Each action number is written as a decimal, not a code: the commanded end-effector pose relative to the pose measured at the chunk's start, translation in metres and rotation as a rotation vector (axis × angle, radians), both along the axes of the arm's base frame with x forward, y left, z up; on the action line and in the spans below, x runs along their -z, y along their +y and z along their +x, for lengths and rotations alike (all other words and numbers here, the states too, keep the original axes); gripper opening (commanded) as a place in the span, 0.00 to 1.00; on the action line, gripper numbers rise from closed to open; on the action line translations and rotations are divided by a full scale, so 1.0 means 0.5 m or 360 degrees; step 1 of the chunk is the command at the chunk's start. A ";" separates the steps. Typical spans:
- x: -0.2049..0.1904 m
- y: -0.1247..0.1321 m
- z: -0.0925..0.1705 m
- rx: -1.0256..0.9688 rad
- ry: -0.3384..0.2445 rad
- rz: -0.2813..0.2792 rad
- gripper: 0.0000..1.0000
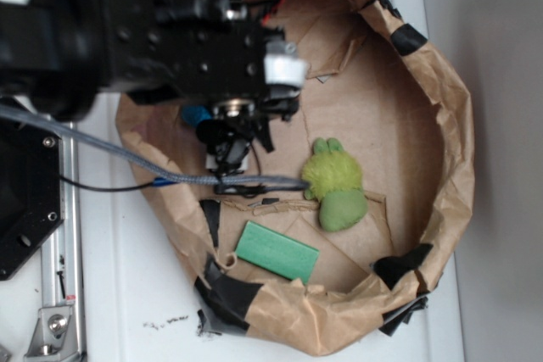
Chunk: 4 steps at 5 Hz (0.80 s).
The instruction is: Grab the blue ball.
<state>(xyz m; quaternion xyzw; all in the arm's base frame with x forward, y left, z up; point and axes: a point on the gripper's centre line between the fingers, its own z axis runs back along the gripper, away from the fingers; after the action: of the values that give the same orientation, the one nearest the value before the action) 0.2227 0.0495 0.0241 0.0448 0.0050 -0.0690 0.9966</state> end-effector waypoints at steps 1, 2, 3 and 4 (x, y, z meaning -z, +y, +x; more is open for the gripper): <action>0.010 -0.035 0.048 0.0276 0.0021 -0.0185 0.75; 0.002 -0.036 0.035 0.0298 0.0034 -0.0138 0.00; -0.016 -0.042 0.029 0.0352 0.0019 -0.0115 0.00; -0.041 -0.044 0.035 0.0372 -0.0005 -0.0107 0.00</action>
<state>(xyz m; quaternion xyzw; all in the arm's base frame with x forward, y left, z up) 0.2270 0.0297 0.0330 0.0001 0.0264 -0.1728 0.9846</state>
